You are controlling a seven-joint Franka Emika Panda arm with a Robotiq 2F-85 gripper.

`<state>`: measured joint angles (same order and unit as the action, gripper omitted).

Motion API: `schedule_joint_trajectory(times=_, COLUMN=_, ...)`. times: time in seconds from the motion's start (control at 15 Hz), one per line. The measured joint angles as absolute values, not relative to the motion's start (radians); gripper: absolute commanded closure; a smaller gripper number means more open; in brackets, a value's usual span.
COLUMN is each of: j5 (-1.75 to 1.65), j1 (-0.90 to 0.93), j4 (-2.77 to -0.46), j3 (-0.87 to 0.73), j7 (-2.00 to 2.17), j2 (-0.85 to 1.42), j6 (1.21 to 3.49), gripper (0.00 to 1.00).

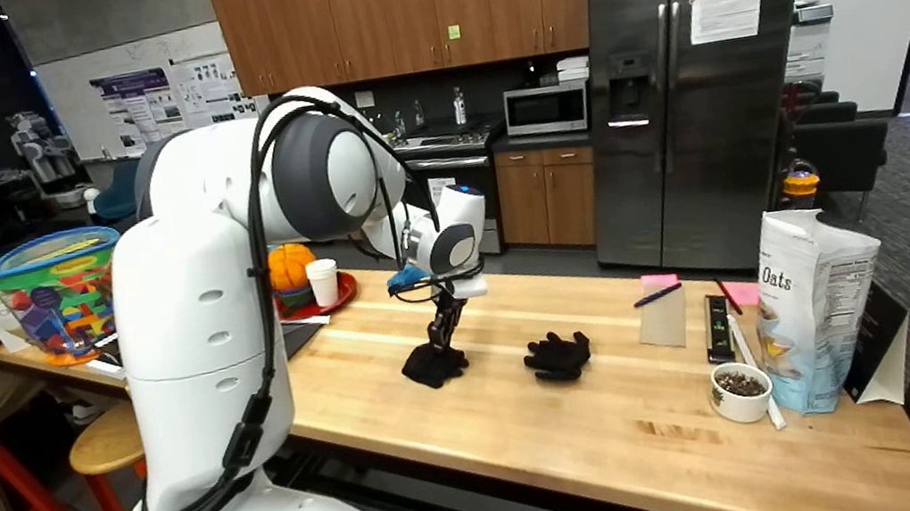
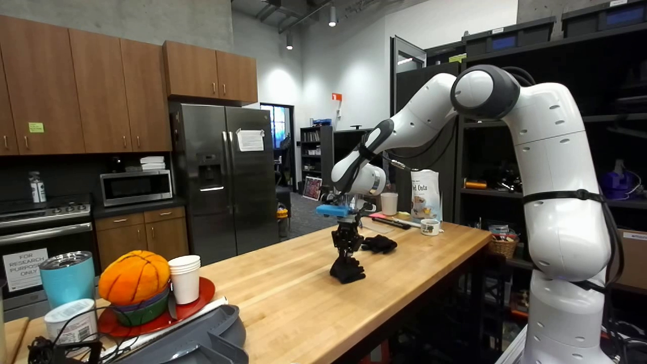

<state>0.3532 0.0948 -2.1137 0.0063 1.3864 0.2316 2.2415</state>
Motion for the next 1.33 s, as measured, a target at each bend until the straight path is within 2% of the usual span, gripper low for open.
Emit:
schedule_joint_trajectory(times=0.67, j5=0.318, j1=0.095, j4=-2.117, j3=0.006, j7=1.386, j2=0.214, j6=2.257, gripper=0.98)
schedule_joint_trajectory(times=1.33, j5=0.014, j1=0.092, j4=-2.21, j3=0.015, j7=1.423, j2=-0.061, j6=2.189, gripper=0.98)
